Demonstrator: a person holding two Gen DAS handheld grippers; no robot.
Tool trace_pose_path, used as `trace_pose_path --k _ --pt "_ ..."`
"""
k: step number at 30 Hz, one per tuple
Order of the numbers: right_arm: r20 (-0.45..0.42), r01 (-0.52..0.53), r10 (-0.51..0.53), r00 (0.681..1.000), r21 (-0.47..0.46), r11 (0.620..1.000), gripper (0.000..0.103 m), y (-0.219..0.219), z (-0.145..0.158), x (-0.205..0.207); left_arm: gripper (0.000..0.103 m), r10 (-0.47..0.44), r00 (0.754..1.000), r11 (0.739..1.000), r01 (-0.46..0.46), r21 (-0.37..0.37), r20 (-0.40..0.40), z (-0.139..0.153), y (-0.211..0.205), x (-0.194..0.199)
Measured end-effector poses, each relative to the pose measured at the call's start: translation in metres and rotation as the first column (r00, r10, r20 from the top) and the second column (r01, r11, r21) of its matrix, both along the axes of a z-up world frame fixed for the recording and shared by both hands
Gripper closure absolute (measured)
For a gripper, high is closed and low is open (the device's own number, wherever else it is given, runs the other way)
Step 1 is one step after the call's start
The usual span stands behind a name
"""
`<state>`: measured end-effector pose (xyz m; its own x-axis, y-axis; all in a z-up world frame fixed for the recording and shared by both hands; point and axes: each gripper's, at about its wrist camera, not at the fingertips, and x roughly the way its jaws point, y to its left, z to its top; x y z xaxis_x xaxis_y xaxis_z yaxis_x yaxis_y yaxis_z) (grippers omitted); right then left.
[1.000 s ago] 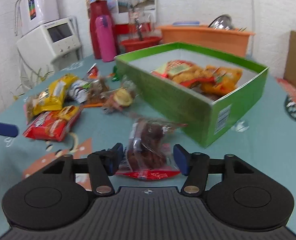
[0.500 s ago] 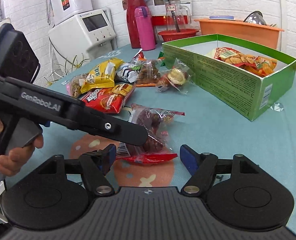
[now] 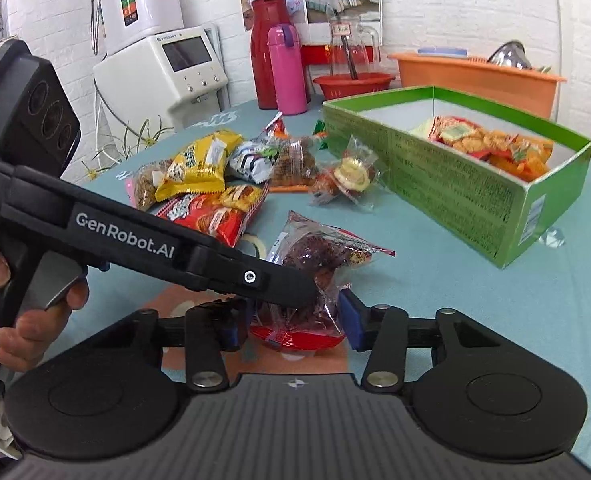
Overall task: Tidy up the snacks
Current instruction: 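Carry the date bag into the green box and open the left gripper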
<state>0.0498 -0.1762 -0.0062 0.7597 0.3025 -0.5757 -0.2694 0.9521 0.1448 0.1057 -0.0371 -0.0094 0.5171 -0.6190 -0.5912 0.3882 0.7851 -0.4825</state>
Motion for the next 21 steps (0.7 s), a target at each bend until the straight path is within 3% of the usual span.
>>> trace_pose_path --k 12,16,21 --pt "0.202 0.061 -0.057 0.978 -0.012 0.998 0.026 -0.021 0.055 0.026 0.046 -0.007 0.98 1.0 0.011 -0.015 0.199 0.068 -0.02 0.034" --pt "0.237 0.083 -0.079 0.968 -0.007 0.997 0.026 -0.03 0.064 0.049 0.046 -0.001 0.969 1.0 0.0 0.004 0.246 0.076 -0.03 0.059" --pt "0.231 0.125 -0.134 0.964 0.055 0.991 0.026 -0.046 0.058 0.081 0.046 0.005 0.972 1.0 -0.006 0.002 0.235 0.069 -0.034 0.097"
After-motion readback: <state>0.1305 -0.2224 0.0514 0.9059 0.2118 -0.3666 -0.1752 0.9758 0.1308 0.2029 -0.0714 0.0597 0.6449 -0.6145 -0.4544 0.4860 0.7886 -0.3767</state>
